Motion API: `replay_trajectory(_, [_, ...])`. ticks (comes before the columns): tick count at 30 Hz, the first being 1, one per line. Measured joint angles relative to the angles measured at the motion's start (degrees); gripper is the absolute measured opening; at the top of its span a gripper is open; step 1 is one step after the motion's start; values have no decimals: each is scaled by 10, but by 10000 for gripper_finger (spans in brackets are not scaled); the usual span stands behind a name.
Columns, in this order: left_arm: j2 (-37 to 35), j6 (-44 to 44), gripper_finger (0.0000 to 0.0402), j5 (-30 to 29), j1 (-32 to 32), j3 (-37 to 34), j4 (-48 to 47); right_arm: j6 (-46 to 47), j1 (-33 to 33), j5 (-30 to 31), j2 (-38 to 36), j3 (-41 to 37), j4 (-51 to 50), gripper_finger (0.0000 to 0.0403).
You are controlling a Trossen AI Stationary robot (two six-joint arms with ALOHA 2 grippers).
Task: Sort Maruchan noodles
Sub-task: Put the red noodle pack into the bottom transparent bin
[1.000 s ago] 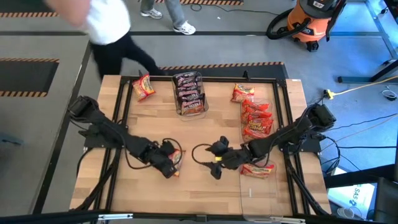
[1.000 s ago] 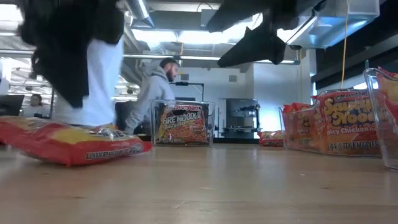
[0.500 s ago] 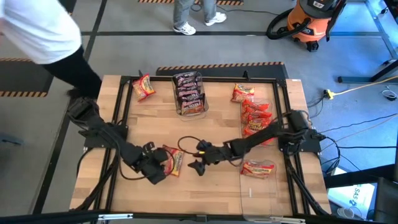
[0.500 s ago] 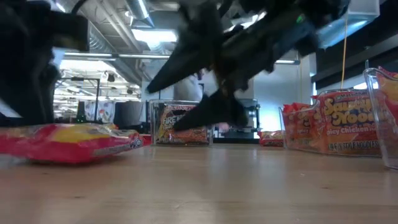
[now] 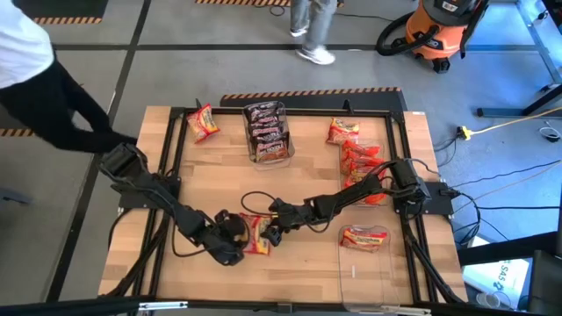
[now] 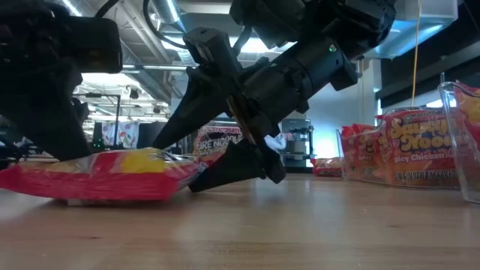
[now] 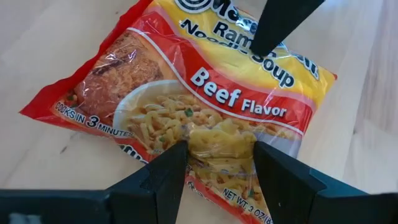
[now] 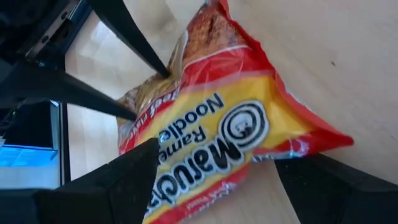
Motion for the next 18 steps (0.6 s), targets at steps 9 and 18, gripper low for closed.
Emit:
replay_trajectory(9, [10, 2, 185, -13, 0, -3, 90, 6, 0, -1, 0, -1, 6, 308])
replay_trajectory(18, [1, -2, 185, 26, 5, 4, 116, 2, 1, -10, 1, -1, 19, 308])
